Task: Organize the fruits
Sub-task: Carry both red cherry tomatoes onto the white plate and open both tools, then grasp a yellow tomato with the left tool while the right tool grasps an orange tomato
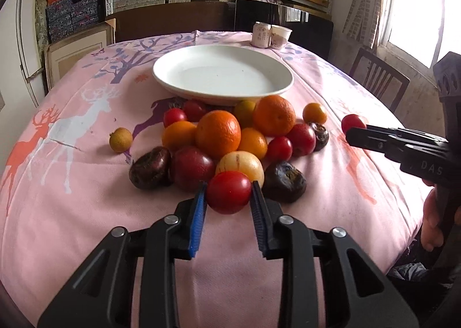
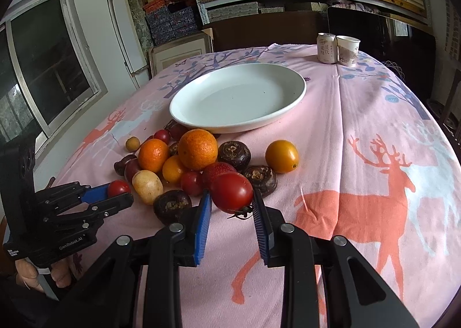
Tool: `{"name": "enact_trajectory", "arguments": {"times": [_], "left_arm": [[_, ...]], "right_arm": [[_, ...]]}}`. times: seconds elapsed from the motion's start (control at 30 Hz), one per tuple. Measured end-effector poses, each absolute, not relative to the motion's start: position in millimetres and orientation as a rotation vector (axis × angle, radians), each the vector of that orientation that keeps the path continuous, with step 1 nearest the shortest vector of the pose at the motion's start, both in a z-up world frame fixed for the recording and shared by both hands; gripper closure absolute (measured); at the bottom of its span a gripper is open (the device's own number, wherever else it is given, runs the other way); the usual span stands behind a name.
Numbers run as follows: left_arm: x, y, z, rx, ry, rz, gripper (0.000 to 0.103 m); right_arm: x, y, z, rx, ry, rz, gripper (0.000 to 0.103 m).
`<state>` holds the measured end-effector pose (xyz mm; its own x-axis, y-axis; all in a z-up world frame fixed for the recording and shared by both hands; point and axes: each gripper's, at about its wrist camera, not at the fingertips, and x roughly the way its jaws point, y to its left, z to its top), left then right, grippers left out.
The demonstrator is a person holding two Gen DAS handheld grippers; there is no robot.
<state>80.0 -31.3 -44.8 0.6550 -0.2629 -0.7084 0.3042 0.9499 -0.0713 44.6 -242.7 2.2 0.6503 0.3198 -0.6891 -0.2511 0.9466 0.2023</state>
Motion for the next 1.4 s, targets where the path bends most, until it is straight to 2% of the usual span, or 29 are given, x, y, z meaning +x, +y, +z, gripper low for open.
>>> {"name": "enact_trajectory", "arguments": {"times": [0.27, 0.43, 0.47, 0.5, 0.53, 0.57, 0.6, 0.63, 0.7, 0.8, 1.07, 1.17, 1.4], "left_arm": [[169.4, -40.1, 0.8, 0.036, 0.748, -0.321, 0.074], [244.6, -56.5, -9.9, 0.017, 0.839, -0.317, 0.074], [251.7, -58.3, -13.2, 0.026, 0.852, -0.311, 0.074], [257.1, -59.5, -15.4, 0.026, 0.862, -0.315, 0.074], [258.3, -58.3, -16.8, 0.019, 0.865, -0.327, 0.073], [257.5, -58.0, -15.8, 0.016, 0.863, -0.342, 0.073], [253.3, -56.9, -14.0, 0.018, 0.848, -0.346, 0.061], [245.8, -54.6, -11.9, 0.019, 0.827, -0.336, 0.043], [228.5, -48.7, -5.7, 0.027, 0.777, -0.323, 0.03], [203.6, -40.7, -0.3, 0.021, 0.753, -0.338, 0.029], [121.3, -34.9, -29.0, 0.12, 0.804, -0.396, 0.03], [108.8, -35.5, -44.5, 0.132, 0.848, -0.404, 0.039], [96.9, -34.8, -46.8, 0.121, 0.805, -0.362, 0.046]], "right_arm": [[139.4, -230.0, 28.8, 0.076, 0.806, 0.322, 0.073], [189.4, -219.9, 13.3, 0.051, 0.852, 0.272, 0.072], [194.8, -220.4, 11.6, 0.054, 0.855, 0.261, 0.068], [197.7, -221.8, 11.5, 0.064, 0.855, 0.254, 0.058], [196.7, -224.6, 13.4, 0.078, 0.84, 0.249, 0.053], [193.3, -227.7, 16.4, 0.086, 0.818, 0.246, 0.052], [188.5, -229.6, 19.3, 0.084, 0.801, 0.243, 0.051], [183.7, -231.9, 21.8, 0.081, 0.787, 0.241, 0.051], [170.8, -238.5, 24.7, 0.083, 0.757, 0.234, 0.047], [144.5, -251.4, 18.8, 0.1, 0.712, 0.213, 0.041], [95.0, -288.4, -10.5, 0.205, 0.723, 0.207, 0.041], [90.2, -289.5, -14.2, 0.207, 0.731, 0.227, 0.041], [88.0, -293.1, -14.7, 0.234, 0.721, 0.239, 0.041]]}}
